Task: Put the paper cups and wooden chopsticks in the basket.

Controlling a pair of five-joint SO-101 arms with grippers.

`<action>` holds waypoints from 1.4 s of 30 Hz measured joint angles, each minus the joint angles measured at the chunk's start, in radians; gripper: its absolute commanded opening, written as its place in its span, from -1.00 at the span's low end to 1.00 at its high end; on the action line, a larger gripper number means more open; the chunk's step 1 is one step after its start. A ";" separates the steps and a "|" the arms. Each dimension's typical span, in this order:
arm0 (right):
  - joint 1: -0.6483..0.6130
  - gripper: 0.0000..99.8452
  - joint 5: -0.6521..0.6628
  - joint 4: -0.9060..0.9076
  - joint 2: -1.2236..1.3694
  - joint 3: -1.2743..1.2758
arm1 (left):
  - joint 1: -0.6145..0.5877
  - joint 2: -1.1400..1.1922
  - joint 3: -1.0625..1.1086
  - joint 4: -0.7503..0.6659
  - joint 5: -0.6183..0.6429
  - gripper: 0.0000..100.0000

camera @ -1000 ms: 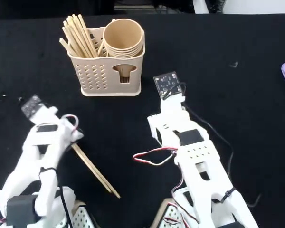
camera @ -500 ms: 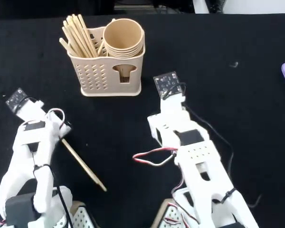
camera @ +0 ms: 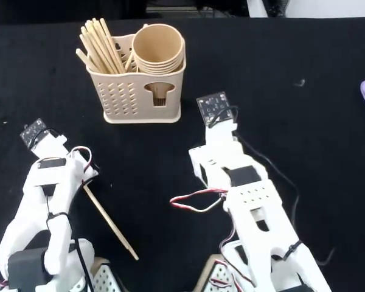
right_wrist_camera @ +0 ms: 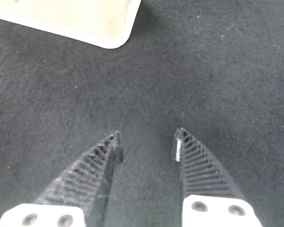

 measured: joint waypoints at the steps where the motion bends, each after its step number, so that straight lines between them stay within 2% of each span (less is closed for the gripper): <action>1: 0.000 -0.63 0.000 0.000 0.000 0.000 | 0.002 0.000 0.000 0.000 0.000 -0.92; 8: 0.000 -0.63 0.000 0.000 0.000 0.000 | 0.002 0.000 0.000 0.002 -0.029 -0.88; 10: 0.000 -0.63 0.000 0.000 0.000 0.000 | 0.002 0.000 -0.005 0.005 -0.043 -0.94; 17: 0.000 -0.63 0.000 0.000 0.000 0.000 | -0.055 0.002 -0.157 0.009 -0.055 -0.94; 24: 0.000 -0.63 0.000 0.000 0.000 0.000 | -0.080 0.002 -0.238 0.002 -0.236 -0.94; 27: 0.000 -0.63 0.000 0.000 0.000 0.000 | -0.080 0.002 -0.242 -0.038 -0.269 -0.94; 42: 0.000 -0.63 0.000 0.000 0.000 0.000 | -0.080 0.002 -0.601 -0.072 -0.276 -0.94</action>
